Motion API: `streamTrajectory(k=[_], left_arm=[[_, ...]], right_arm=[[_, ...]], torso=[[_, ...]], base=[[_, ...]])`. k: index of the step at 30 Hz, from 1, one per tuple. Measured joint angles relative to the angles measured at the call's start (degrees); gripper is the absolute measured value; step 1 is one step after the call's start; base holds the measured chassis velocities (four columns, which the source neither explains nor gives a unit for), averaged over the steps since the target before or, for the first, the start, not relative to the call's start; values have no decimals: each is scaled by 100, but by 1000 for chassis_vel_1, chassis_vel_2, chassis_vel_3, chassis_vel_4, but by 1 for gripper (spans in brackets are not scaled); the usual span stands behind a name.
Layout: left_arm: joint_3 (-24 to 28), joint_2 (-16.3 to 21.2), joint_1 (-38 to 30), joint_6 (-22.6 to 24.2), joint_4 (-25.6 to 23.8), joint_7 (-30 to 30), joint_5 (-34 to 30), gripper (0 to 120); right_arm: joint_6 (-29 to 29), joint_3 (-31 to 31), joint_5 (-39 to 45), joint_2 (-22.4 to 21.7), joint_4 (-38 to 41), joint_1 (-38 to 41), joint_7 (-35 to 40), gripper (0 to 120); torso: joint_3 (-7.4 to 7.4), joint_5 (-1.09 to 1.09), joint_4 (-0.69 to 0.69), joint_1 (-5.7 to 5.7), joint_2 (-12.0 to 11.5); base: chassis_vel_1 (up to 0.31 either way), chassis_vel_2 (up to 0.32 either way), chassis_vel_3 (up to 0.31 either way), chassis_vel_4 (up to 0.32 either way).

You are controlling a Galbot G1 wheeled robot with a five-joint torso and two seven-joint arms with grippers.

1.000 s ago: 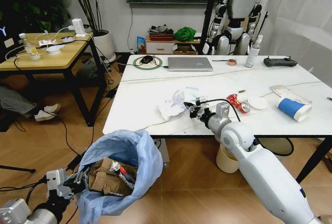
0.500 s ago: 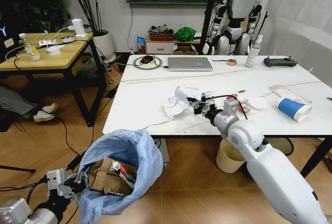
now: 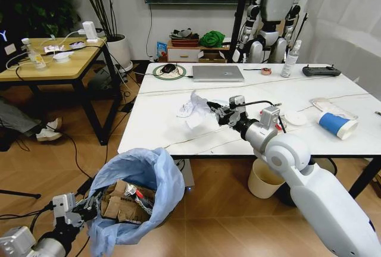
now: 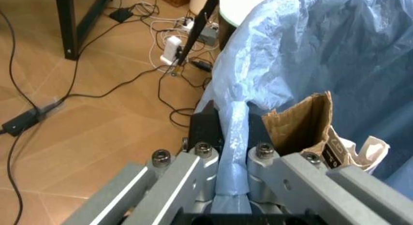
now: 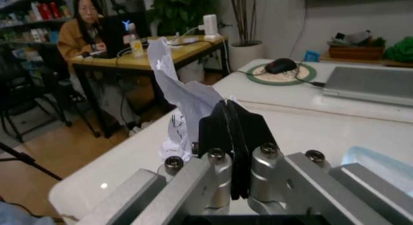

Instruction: Pick up the trash bin and place the trash from the table into it.

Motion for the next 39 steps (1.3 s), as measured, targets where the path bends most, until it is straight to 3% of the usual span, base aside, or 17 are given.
streamTrajectory(k=[9,13,24,29,39], left_arm=[[7,20,-53,14,30,-34,-46,0],[17,-34,-47,17,23,-38,-52,0],[-14,-169,26,18,-114,-36,-45,0],[-14,-239,89,21,-192,-35,-29,0],[30,-300,194,53,-265,-82,-24,0]], right_arm=[[-137,-443,545,21,989,99,268,0],[-191,-937,732,94,1352,83,440,0],[-25,-2141,834,200,1471,-329,621,0],[-9,-2369,799,157,1438,-497,621,0],[-9,-2081,654,-10,1518,-919,493,35]], torso=[[0,-1,-1,0,0],[0,-1,0,0,0],[0,0,-1,0,1],[0,0,0,0,0],[0,1,-1,0,0]], base=[[0,0,0,0],[0,0,0,0],[0,0,0,0],[0,0,0,0],[0,0,0,0]])
